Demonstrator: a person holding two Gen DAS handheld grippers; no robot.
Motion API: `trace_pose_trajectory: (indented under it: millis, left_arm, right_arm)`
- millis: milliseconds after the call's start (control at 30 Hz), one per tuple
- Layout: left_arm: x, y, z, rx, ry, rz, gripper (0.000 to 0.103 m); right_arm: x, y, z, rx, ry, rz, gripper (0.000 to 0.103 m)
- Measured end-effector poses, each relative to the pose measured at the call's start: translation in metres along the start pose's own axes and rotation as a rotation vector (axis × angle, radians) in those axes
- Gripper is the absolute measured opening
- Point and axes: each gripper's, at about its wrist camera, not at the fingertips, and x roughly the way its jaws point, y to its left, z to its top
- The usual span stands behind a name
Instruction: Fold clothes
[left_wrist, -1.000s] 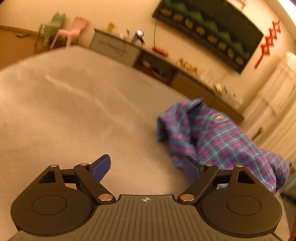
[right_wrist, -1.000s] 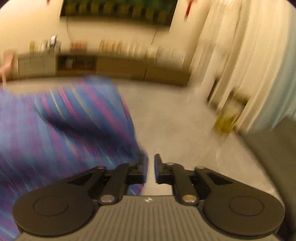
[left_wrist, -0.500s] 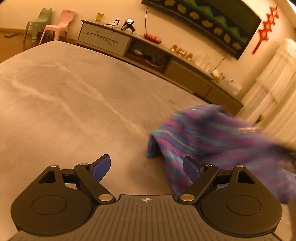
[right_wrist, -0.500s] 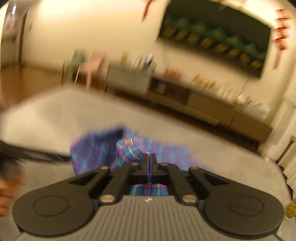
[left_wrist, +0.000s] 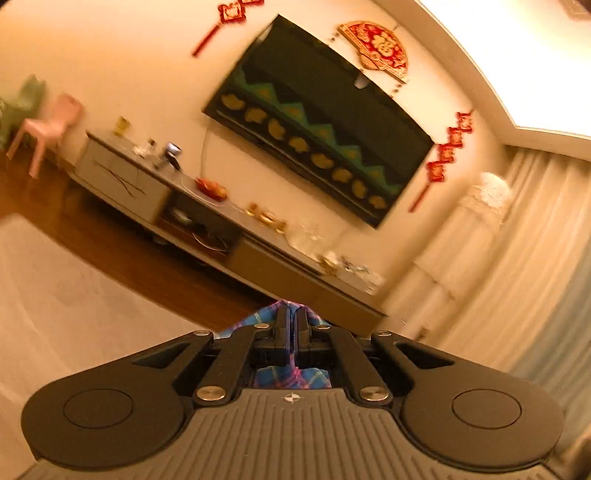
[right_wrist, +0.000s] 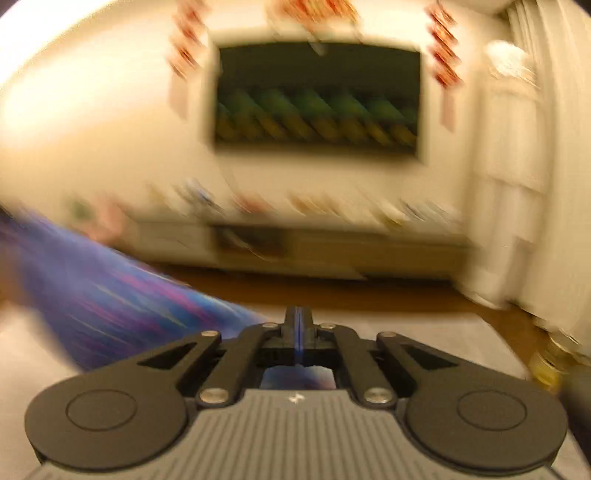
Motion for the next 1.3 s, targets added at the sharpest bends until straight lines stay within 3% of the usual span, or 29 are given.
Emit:
trace_pose_trajectory:
  millis: [33,67,133,167,233,267,300,367,400,433,500,567,633,667,700,767,833,900,1033,1133,1200,1267,1300]
  left_arm:
    - [0.023,-0.005,-0.007,0.051,0.084,0.081,0.003]
    - [0.046,-0.01,-0.013,0.103,0.168,0.163,0.003]
    - [0.066,0.002,-0.038,0.139,0.274,0.287,0.003]
    - [0.057,0.016,-0.05,0.114,0.268,0.281,0.007]
    - [0.032,0.047,-0.071,0.034,0.245,0.249,0.021]
    - [0.02,0.064,-0.083,-0.008,0.252,0.25,0.029]
    - [0.009,0.081,-0.096,-0.05,0.258,0.251,0.031]
    - [-0.009,0.107,-0.119,-0.117,0.286,0.248,0.032]
    - [-0.011,0.112,-0.13,-0.13,0.317,0.241,0.032]
    - [-0.013,0.117,-0.14,-0.144,0.347,0.234,0.032]
    - [-0.009,0.116,-0.147,-0.151,0.363,0.223,0.033]
    - [-0.003,0.112,-0.151,-0.154,0.367,0.214,0.046]
    - [0.002,0.108,-0.155,-0.157,0.372,0.204,0.047]
    - [0.006,0.107,-0.157,-0.153,0.372,0.198,0.047]
    - [0.007,0.109,-0.155,-0.144,0.359,0.195,0.047]
    - [0.0,0.115,-0.146,-0.122,0.302,0.201,0.046]
    - [-0.022,0.12,-0.132,-0.095,0.214,0.226,0.046]
    - [-0.03,0.107,-0.133,-0.052,0.204,0.209,0.046]
    - [-0.038,0.073,-0.142,0.044,0.218,0.156,0.046]
    - [-0.044,0.048,-0.148,0.115,0.229,0.115,0.049]
    - [-0.049,0.031,-0.153,0.163,0.236,0.089,0.051]
    - [-0.053,0.015,-0.157,0.21,0.243,0.062,0.067]
    - [-0.055,0.006,-0.159,0.234,0.246,0.048,0.07]
  right_arm:
    - [0.005,0.0,-0.006,-0.001,0.011,-0.013,0.007]
    - [0.009,0.0,-0.012,-0.002,0.022,-0.026,0.016]
    - [0.019,-0.001,-0.024,-0.005,0.043,-0.053,0.017]
    - [0.023,-0.001,-0.03,-0.006,0.054,-0.066,0.017]
    - [0.033,-0.001,-0.042,-0.008,0.076,-0.092,0.039]
    - [0.037,-0.001,-0.048,-0.01,0.086,-0.104,0.06]
    - [0.017,0.019,-0.061,-0.123,0.057,-0.023,0.069]
    - [-0.022,0.06,-0.088,-0.349,-0.002,0.139,0.076]
    - [-0.029,0.083,-0.104,-0.516,-0.026,0.162,0.089]
    - [-0.036,0.105,-0.119,-0.683,-0.05,0.184,0.094]
    - [-0.024,0.138,-0.146,-0.965,-0.098,0.137,0.095]
    - [-0.003,0.163,-0.167,-1.19,-0.112,0.099,0.096]
    - [0.022,0.181,-0.172,-1.275,-0.092,0.093,0.086]
    - [0.034,0.19,-0.173,-1.317,-0.082,0.09,0.028]
    - [0.038,0.196,-0.162,-1.281,-0.031,0.087,0.005]
    - [0.008,0.188,-0.11,-1.0,-0.093,0.113,0.002]
    - [-0.049,0.152,-0.061,-0.67,-0.17,0.193,0.002]
    - [-0.086,0.111,-0.05,-0.512,-0.17,0.255,0.002]
    - [-0.05,0.046,-0.1,-0.426,0.082,0.105,0.004]
    - [-0.005,-0.011,-0.124,-0.187,0.29,0.06,0.01]
    - [-0.005,-0.054,-0.118,0.169,0.271,0.166,0.022]
    - [0.001,-0.088,-0.113,0.46,0.242,0.234,0.034]
    - [0.008,-0.101,-0.11,0.572,0.226,0.249,0.048]
